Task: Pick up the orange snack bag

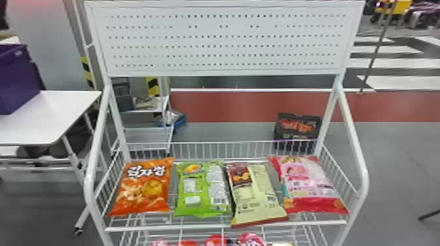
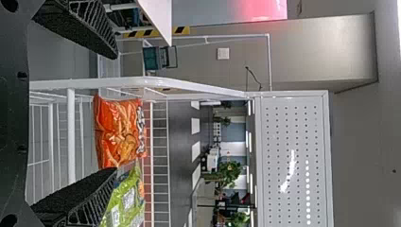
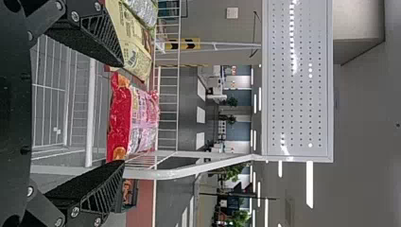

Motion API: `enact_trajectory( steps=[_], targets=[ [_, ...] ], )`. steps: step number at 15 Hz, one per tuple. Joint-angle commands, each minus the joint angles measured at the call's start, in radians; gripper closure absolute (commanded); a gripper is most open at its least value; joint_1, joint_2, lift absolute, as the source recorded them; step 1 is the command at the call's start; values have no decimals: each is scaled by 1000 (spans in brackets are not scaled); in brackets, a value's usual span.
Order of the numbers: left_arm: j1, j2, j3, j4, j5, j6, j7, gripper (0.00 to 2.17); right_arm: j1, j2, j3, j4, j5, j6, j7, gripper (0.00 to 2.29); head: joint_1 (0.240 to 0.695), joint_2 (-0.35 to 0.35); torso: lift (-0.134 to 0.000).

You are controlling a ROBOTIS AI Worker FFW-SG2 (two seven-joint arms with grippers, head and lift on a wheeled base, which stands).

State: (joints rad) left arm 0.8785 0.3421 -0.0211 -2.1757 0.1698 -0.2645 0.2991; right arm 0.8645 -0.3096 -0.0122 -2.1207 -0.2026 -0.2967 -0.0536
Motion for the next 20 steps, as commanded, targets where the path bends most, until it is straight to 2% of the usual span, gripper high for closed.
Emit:
enact_trajectory(
  steps=[1,14,18,20],
  targets=[
    [0,1,0,-3,1,0,0,29,2,0,0,-1,0,-8,0,167,499,0,0],
    [-23,1,-17,5,5,9,-14,29,1,0,0,1,-1,-11,0,167,499,0,0],
    [-164,6,-92,60,8,92,-8,29,-4,6,8,2,3,-17,1,167,499,0,0],
    [-265,3,-134,85,14,209,-2,29,-5,7,11,5,5,-17,1,167,499,0,0]
  ],
)
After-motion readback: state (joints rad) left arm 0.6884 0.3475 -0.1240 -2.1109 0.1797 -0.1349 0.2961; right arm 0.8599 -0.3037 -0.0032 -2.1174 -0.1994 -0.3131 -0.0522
